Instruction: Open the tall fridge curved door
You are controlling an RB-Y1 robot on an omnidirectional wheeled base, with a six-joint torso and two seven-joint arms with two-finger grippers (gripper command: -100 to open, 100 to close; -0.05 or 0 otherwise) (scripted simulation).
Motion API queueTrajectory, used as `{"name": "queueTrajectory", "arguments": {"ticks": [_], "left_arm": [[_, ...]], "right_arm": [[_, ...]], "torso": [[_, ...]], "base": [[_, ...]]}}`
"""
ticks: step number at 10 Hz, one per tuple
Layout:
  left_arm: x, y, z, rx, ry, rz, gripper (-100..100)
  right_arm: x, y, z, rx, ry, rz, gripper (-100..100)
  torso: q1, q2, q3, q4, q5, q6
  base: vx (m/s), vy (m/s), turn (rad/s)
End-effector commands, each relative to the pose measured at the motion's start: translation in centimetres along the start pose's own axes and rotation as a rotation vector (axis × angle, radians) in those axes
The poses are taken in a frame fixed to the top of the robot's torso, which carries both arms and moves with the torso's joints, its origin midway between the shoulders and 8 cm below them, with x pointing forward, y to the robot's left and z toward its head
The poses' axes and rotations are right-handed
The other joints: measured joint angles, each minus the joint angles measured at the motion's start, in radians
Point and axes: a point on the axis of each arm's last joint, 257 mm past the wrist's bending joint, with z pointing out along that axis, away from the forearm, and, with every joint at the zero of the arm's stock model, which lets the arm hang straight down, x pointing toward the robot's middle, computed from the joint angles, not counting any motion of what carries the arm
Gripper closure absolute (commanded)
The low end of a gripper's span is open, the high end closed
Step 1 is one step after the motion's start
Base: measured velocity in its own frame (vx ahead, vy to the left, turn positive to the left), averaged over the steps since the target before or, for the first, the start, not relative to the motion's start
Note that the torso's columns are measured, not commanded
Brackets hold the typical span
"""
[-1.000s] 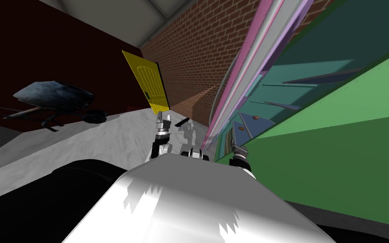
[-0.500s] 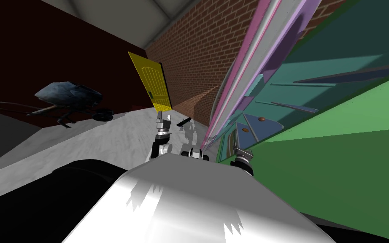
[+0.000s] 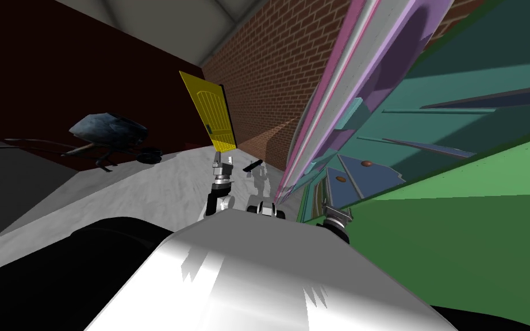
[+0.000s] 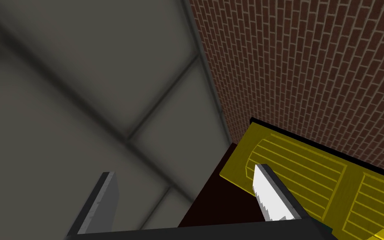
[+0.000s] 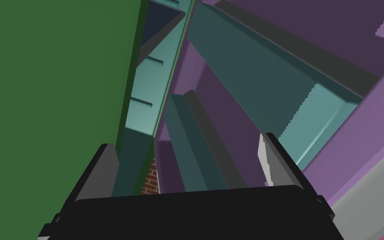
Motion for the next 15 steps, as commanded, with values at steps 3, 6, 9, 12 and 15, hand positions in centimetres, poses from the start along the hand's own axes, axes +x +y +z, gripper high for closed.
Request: {"name": "queueTrajectory", "arguments": {"ticks": [3,6,9,12,15], "left_arm": [[0.0,0.0,0.0,0.000,0.000,0.000,0],[0.0,0.0,0.0,0.000,0.000,0.000,0],[0.0,0.0,0.0,0.000,0.000,0.000,0],[0.0,0.0,0.0,0.000,0.000,0.000,0],[0.0,0.0,0.0,0.000,0.000,0.000,0]], "right_arm": [[0.1,-2.8,-0.3,0.078,-0.033,-0.180,-100],[-0.4,-2.7,-0.3,0.075,-0.051,-0.214,-100],[-0.3,-3.9,-0.7,0.111,-0.062,-0.287,-100],[-0.4,-5.1,-1.1,0.144,-0.073,-0.356,-100],[-0.4,-5.1,-1.1,0.144,-0.073,-0.356,-100]], "torso": [[0.005,0.003,0.001,0.004,0.006,-0.003],[0.008,0.008,0.001,0.008,0.013,-0.002],[0.012,0.008,0.001,0.008,0.013,-0.004],[0.019,0.011,0.000,0.010,0.021,-0.004],[0.020,0.011,0.001,0.009,0.020,-0.005]], "base": [[0.013,0.028,0.114],[-0.002,0.014,0.022],[0.011,0.010,0.050],[0.008,0.013,0.055],[0.005,0.003,-0.011]]}}
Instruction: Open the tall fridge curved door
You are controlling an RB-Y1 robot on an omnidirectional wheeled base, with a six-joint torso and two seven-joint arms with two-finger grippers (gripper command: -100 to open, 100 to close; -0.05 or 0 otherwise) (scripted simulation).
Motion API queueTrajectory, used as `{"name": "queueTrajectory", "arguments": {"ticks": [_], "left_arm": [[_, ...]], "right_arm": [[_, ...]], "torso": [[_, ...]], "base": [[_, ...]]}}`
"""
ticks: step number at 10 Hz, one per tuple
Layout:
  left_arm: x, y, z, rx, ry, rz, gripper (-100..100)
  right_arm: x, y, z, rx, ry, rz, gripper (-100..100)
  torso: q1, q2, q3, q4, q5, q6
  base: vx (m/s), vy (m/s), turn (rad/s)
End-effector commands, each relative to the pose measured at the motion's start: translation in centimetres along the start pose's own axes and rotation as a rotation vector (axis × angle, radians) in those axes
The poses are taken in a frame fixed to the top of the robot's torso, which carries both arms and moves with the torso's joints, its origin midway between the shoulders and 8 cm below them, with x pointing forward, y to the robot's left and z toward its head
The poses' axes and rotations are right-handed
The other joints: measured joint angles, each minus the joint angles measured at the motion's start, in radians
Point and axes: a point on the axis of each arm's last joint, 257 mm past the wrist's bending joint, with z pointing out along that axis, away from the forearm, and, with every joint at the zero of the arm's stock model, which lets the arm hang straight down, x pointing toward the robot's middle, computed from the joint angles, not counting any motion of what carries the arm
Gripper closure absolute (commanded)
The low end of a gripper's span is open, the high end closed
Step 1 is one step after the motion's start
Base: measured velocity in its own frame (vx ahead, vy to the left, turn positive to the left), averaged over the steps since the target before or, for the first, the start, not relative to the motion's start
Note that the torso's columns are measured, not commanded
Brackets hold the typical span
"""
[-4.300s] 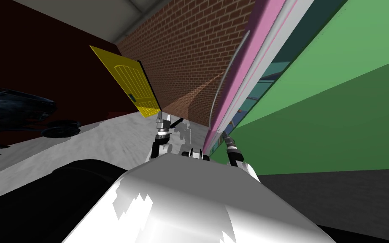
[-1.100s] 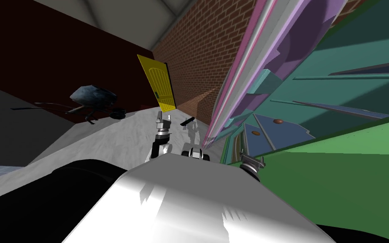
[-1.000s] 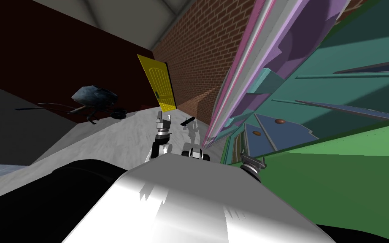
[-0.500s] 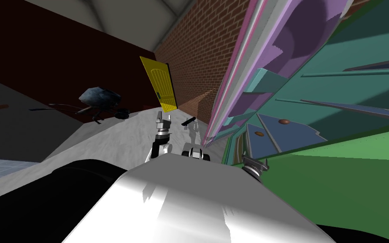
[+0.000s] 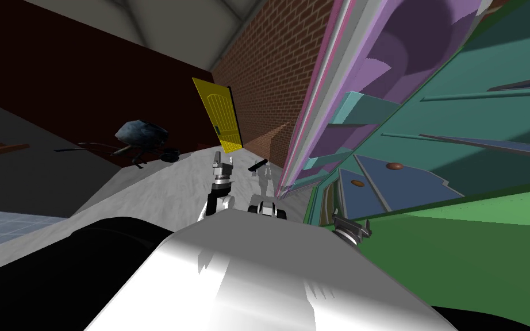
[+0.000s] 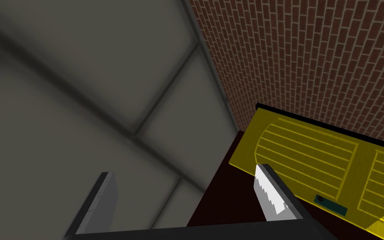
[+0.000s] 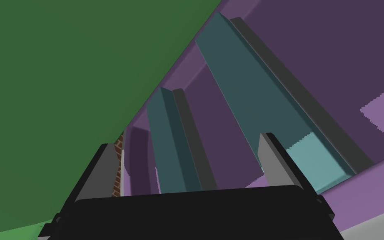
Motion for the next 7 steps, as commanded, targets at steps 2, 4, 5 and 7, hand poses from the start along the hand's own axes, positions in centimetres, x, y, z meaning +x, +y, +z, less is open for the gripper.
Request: {"name": "queueTrajectory", "arguments": {"ticks": [2,4,5,7], "left_arm": [[0.0,0.0,0.0,0.000,0.000,0.000,0],[0.0,0.0,0.0,0.000,0.000,0.000,0],[0.0,0.0,0.0,0.000,0.000,0.000,0],[0.0,0.0,0.0,0.000,0.000,0.000,0]], "right_arm": [[-2.2,0.3,1.3,-0.006,-0.046,0.008,-100],[-1.9,-0.7,1.1,0.025,-0.055,-0.056,-100],[-1.9,-0.7,1.1,0.025,-0.055,-0.056,-100],[-1.9,-0.7,1.1,0.025,-0.055,-0.056,-100]], "torso": [[-0.002,-0.001,-0.001,0.000,0.001,-0.001],[0.003,0.000,0.000,0.000,0.002,0.000],[0.005,0.001,-0.001,0.001,0.005,-0.001],[0.006,0.001,-0.001,0.001,0.005,-0.001]], "base": [[-0.009,0.013,0.018],[0.014,0.000,0.056],[-0.002,0.020,0.030],[0.010,0.007,-0.014]]}}
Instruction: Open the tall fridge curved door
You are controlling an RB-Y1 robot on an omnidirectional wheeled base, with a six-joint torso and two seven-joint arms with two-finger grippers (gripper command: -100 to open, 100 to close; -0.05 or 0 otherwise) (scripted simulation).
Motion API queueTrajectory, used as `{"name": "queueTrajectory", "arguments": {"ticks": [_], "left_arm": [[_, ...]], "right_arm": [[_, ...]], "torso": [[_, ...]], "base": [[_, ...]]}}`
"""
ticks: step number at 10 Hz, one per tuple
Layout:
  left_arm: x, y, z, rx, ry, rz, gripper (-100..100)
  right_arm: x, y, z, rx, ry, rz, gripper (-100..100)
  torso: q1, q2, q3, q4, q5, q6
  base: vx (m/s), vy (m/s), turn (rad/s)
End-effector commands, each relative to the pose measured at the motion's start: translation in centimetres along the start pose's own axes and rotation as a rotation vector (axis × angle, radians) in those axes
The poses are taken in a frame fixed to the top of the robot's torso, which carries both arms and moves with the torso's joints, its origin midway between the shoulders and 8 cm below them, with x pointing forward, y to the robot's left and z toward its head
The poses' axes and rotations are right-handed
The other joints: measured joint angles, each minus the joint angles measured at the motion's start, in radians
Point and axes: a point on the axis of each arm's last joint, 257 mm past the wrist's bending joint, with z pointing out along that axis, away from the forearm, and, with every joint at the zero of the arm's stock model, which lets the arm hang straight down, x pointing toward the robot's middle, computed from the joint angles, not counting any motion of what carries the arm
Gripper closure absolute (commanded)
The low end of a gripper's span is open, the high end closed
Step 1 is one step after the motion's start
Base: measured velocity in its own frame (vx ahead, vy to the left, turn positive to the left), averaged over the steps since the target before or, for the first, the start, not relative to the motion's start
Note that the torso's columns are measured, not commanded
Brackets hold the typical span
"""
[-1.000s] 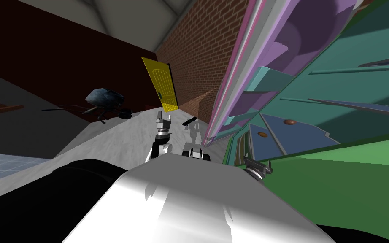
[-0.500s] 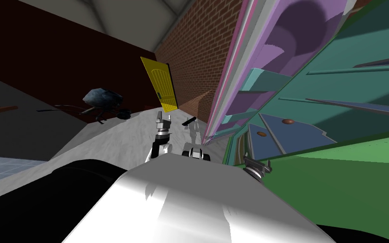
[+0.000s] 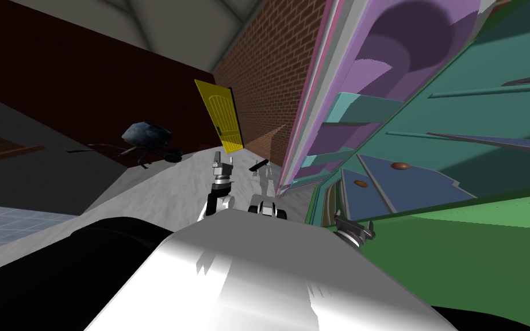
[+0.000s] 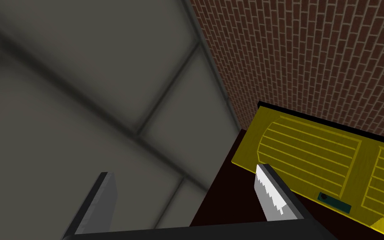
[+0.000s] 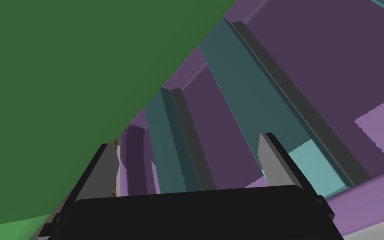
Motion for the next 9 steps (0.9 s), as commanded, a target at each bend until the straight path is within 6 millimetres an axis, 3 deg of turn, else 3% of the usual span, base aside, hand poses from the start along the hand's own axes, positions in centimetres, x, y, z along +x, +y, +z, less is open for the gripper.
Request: {"name": "queueTrajectory", "arguments": {"ticks": [1,5,6,9], "left_arm": [[0.0,0.0,0.0,0.000,0.000,0.000,0],[0.0,0.0,0.0,0.000,0.000,0.000,0],[0.0,0.0,0.0,0.000,0.000,0.000,0],[0.0,0.0,0.0,0.000,0.000,0.000,0]], "right_arm": [[-2.2,0.1,1.0,0.004,-0.052,0.007,-100],[-2.2,0.1,1.0,0.004,-0.052,0.007,-100],[-0.4,-0.8,-0.3,0.013,-0.022,-0.045,-100],[-0.9,-1.8,-0.6,0.024,-0.050,-0.116,-100]], "torso": [[0.001,0.000,0.000,0.000,0.000,0.000],[0.002,0.001,0.001,-0.001,-0.001,0.001],[0.002,0.002,0.002,0.000,-0.001,0.001],[0.009,0.025,0.017,0.000,-0.006,0.024]], "base": [[0.021,-0.006,-0.017],[-0.010,0.003,-0.002],[0.010,0.020,-0.079],[0.082,0.035,0.043]]}}
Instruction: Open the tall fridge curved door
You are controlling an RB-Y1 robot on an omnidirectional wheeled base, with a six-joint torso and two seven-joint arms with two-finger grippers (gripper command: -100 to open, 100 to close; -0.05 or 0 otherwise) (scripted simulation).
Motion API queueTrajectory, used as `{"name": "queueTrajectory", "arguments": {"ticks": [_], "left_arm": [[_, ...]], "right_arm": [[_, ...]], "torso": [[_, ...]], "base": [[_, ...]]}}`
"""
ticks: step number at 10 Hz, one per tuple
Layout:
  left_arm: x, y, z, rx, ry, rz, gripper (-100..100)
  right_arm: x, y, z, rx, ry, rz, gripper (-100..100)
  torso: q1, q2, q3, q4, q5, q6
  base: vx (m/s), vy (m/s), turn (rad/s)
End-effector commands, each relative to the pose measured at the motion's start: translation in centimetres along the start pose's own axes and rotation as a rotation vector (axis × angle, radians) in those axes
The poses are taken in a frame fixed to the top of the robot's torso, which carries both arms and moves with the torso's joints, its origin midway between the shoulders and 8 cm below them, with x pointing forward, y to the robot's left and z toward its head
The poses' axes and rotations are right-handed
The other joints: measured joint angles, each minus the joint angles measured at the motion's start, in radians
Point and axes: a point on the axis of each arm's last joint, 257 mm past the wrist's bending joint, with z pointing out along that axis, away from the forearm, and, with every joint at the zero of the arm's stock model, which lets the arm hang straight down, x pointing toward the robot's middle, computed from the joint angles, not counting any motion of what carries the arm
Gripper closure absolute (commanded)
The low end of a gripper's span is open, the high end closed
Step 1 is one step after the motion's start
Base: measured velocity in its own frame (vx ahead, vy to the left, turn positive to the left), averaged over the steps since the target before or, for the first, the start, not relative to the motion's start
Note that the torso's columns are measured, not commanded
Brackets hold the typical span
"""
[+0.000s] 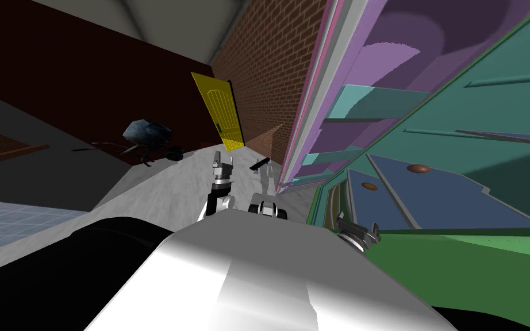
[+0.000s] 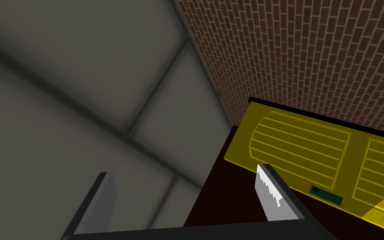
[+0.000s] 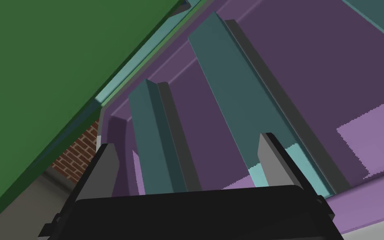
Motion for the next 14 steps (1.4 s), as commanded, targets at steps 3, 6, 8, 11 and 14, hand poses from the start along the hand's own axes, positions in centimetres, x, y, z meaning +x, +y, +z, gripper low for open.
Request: {"name": "queueTrajectory", "arguments": {"ticks": [3,6,8,11,14], "left_arm": [[0.0,0.0,0.0,0.000,0.000,0.000,0],[0.0,0.0,0.0,0.000,0.000,0.000,0],[0.0,0.0,0.0,0.000,0.000,0.000,0],[0.0,0.0,0.0,0.000,0.000,0.000,0],[0.0,0.0,0.0,0.000,0.000,0.000,0]], "right_arm": [[-1.3,-1.6,-0.2,0.018,-0.059,-0.119,-100],[-1.9,-2.7,-0.6,0.030,-0.093,-0.201,-100],[-2.3,-3.3,-0.8,0.037,-0.114,-0.256,-100],[-2.3,-3.6,-0.8,0.036,-0.110,-0.243,-100],[-3.4,-2.1,0.1,0.051,-0.104,-0.223,100]], "torso": [[0.002,0.020,0.013,0.004,-0.001,0.009],[0.003,0.016,0.010,0.003,-0.001,0.009],[0.001,0.014,0.009,0.002,-0.002,0.009],[-0.002,0.016,0.010,0.003,-0.002,0.009],[0.005,0.017,0.011,0.003,-0.001,0.010]], "base": [[0.102,0.013,0.001],[0.083,0.030,0.007],[0.093,0.024,0.010],[0.058,-0.025,-0.010],[0.011,0.022,-0.082]]}}
